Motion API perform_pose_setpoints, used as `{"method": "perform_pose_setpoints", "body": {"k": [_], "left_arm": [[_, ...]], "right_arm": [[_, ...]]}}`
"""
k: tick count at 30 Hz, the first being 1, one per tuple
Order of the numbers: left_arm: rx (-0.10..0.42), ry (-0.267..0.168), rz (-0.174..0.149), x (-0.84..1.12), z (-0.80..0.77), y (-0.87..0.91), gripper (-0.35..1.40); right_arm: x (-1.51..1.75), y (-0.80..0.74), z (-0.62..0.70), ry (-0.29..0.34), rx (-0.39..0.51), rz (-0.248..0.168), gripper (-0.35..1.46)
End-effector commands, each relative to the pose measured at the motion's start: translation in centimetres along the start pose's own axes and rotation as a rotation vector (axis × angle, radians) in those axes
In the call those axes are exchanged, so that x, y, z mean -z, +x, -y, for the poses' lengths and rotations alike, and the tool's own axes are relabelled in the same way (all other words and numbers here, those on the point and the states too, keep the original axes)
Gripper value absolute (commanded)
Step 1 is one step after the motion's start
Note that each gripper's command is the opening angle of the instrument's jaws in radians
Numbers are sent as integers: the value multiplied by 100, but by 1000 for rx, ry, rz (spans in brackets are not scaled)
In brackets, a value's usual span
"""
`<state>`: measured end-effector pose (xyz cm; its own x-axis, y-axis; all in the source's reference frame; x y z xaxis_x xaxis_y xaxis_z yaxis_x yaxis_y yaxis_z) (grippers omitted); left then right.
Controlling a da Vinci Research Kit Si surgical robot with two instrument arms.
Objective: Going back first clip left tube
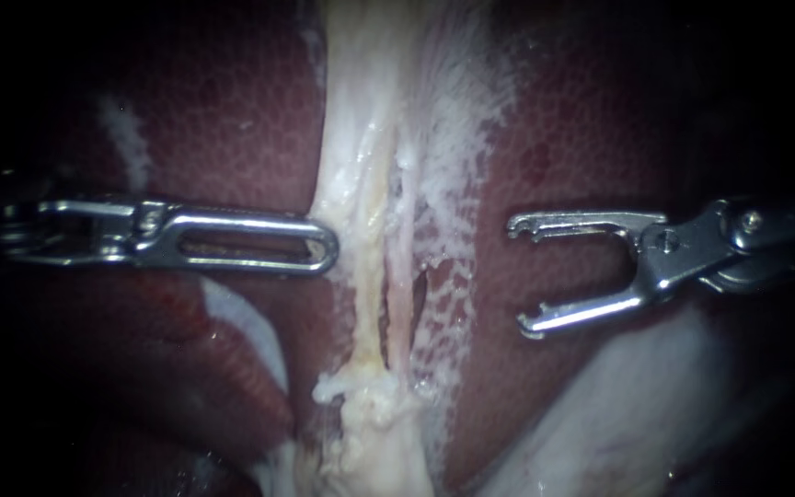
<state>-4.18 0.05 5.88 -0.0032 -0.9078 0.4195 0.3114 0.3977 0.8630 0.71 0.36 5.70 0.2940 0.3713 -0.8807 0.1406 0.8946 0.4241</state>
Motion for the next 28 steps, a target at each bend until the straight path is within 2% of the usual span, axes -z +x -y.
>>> {"method": "perform_pose_setpoints", "body": {"k": [1, 28], "left_arm": [[0, -1, 0, -1, 0, 1, -35], [-1, 2, -2, -7, -1, 3, -35]], "right_arm": [[0, 0, 1, 0, 0, 0, 60], [3, 0, 4, 1, 0, 0, 60]]}}
